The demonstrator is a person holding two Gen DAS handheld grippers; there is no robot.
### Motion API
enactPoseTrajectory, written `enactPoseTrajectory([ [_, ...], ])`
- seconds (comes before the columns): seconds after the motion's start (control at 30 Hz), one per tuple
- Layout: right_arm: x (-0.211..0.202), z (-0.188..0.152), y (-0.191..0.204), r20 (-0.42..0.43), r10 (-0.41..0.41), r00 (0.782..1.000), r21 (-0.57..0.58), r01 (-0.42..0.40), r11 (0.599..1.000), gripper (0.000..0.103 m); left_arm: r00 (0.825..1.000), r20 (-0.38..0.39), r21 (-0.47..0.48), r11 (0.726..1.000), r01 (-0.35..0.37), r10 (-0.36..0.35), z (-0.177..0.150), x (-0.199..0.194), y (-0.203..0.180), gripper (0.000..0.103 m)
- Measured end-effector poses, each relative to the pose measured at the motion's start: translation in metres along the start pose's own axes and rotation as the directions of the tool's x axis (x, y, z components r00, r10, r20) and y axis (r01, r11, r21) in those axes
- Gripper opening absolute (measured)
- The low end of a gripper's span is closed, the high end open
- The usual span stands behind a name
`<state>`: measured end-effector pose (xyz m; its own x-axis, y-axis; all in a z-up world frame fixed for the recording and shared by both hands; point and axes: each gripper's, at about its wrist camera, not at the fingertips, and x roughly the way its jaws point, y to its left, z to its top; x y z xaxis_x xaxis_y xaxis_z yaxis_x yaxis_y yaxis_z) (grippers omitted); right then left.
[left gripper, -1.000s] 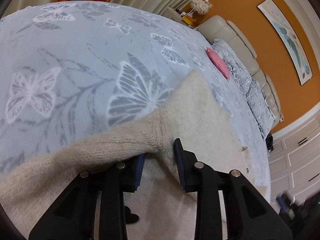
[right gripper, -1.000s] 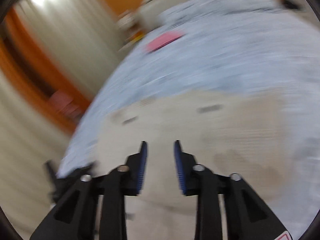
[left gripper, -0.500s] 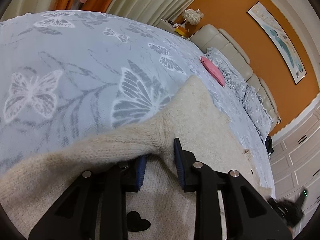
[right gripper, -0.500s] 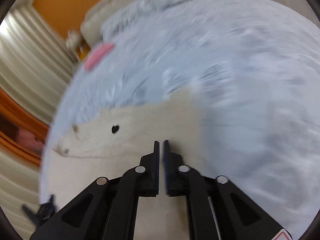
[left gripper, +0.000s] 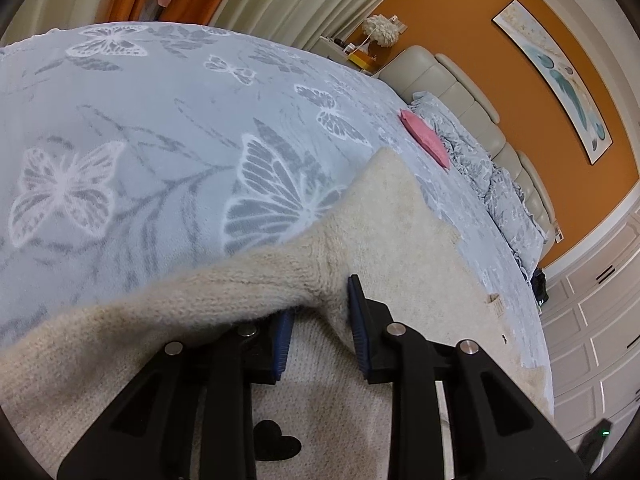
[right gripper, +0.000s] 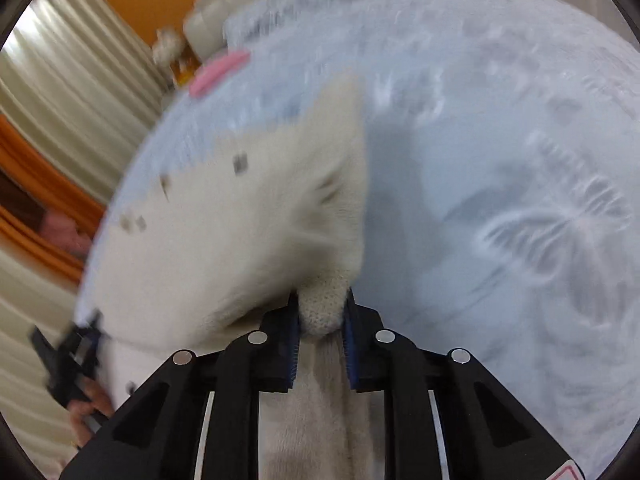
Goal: Fold small clothes
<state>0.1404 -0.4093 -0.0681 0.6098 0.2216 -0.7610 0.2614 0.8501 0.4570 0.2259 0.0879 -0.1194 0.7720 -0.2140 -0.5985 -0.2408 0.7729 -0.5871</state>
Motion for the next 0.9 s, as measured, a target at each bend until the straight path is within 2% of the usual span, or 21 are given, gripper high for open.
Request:
enactPoseTrajectory([
  [0.03, -0.013, 0.000, -0.010, 0.040, -0.005, 0.999, 0.016, 0.005, 1.000, 0.014, 1.000, 0.008, 0.004, 1.000, 0.006, -0.006, -0.001, 0.000, 0.000, 0.026],
  [0.07, -0.015, -0.004, -0.023, 0.041, -0.032, 0.999, 0.045, 0.031, 0.999, 0.007, 1.000, 0.011, 0.005, 1.000, 0.010, -0.010, -0.002, 0.001, 0.001, 0.026],
  [0.1, -0.006, -0.012, -0.046, -0.009, -0.124, 0.992, 0.094, 0.125, 0.988, 0.001, 1.000, 0.014, 0.004, 1.000, 0.014, -0.014, -0.002, 0.001, 0.001, 0.026],
  [0.13, 0.000, -0.018, -0.059, -0.042, -0.136, 0.990, 0.125, 0.140, 0.982, 0.000, 1.000, 0.016, 0.003, 1.000, 0.016, -0.016, -0.002, 0.002, 0.002, 0.026],
  [0.17, -0.004, -0.022, -0.072, -0.017, -0.063, 0.998, 0.188, 0.065, 0.980, 0.000, 1.000, 0.016, 0.003, 1.000, 0.017, -0.017, -0.003, 0.002, 0.002, 0.026],
  [0.2, -0.008, -0.022, -0.076, -0.024, -0.044, 0.999, 0.220, 0.048, 0.974, 0.000, 1.000, 0.016, 0.002, 1.000, 0.018, -0.018, -0.002, 0.002, 0.002, 0.026],
  [0.27, -0.028, -0.022, -0.069, 0.006, -0.014, 1.000, 0.243, 0.012, 0.970, 0.019, 1.000, 0.016, 0.002, 1.000, 0.019, -0.019, -0.002, 0.002, 0.002, 0.026],
  [0.3, -0.032, -0.024, -0.064, 0.020, 0.009, 1.000, 0.238, -0.013, 0.971, 0.037, 1.000, 0.016, 0.003, 1.000, 0.017, -0.017, -0.002, 0.002, 0.003, 0.026],
  [0.37, -0.036, -0.033, -0.050, 0.042, 0.064, 0.997, 0.222, -0.071, 0.972, 0.064, 1.000, 0.016, 0.003, 1.000, 0.018, -0.018, -0.002, 0.002, 0.003, 0.026],
  [0.4, -0.031, -0.037, -0.042, 0.030, 0.070, 0.997, 0.204, -0.075, 0.976, 0.066, 1.000, 0.016, 0.002, 1.000, 0.018, -0.018, -0.002, 0.002, 0.002, 0.027],
  [0.47, -0.004, -0.038, -0.022, -0.060, 0.055, 0.997, 0.134, -0.046, 0.990, 0.066, 1.000, 0.015, 0.003, 1.000, 0.017, -0.017, -0.002, 0.002, 0.002, 0.027],
  [0.5, 0.012, -0.042, -0.013, -0.100, 0.027, 0.995, 0.094, -0.018, 0.995, 0.061, 1.000, 0.015, 0.003, 1.000, 0.016, -0.016, -0.002, 0.002, 0.002, 0.027],
  [0.53, 0.016, -0.039, -0.003, -0.085, -0.012, 0.996, 0.050, 0.016, 0.999, 0.049, 1.000, 0.009, 0.003, 1.000, 0.013, -0.013, -0.002, 0.002, 0.003, 0.027],
  [0.57, 0.017, -0.037, 0.004, -0.087, -0.031, 0.996, 0.001, 0.031, 1.000, 0.007, 1.000, 0.009, 0.002, 1.000, 0.014, -0.014, -0.002, 0.002, 0.003, 0.027],
  [0.67, 0.006, -0.032, -0.004, -0.094, -0.019, 0.995, 0.052, 0.024, 0.998, 0.013, 1.000, -0.009, 0.004, 1.000, 0.017, -0.017, -0.001, 0.000, -0.001, 0.028],
  [0.7, 0.001, -0.032, -0.004, -0.095, -0.053, 0.994, 0.034, 0.056, 0.998, 0.017, 1.000, -0.026, 0.017, 1.000, 0.016, -0.015, 0.000, -0.004, -0.005, 0.034],
  [0.73, -0.008, -0.036, -0.005, -0.087, -0.097, 0.991, 0.003, 0.098, 0.995, 0.024, 0.999, -0.041, 0.040, 0.999, 0.013, -0.012, -0.003, -0.011, -0.011, 0.045],
  [0.77, -0.013, -0.038, 0.002, -0.067, -0.109, 0.992, -0.023, 0.108, 0.994, 0.026, 0.999, -0.042, 0.053, 0.999, 0.008, -0.006, -0.006, -0.019, -0.018, 0.052],
  [0.83, -0.027, -0.040, 0.004, -0.032, -0.059, 0.998, -0.040, 0.058, 0.998, 0.035, 1.000, -0.014, 0.059, 0.998, 0.000, 0.001, -0.017, -0.042, -0.036, 0.078],
  [0.87, -0.030, -0.040, 0.004, -0.026, -0.035, 0.999, -0.028, 0.035, 0.999, 0.049, 1.000, -0.007, 0.051, 0.999, 0.000, 0.000, -0.024, -0.050, -0.047, 0.083],
  [0.9, -0.031, -0.039, 0.004, -0.024, -0.001, 1.000, -0.003, 0.001, 1.000, 0.058, 1.000, -0.011, 0.044, 0.999, 0.007, -0.006, -0.031, -0.054, -0.057, 0.087],
])
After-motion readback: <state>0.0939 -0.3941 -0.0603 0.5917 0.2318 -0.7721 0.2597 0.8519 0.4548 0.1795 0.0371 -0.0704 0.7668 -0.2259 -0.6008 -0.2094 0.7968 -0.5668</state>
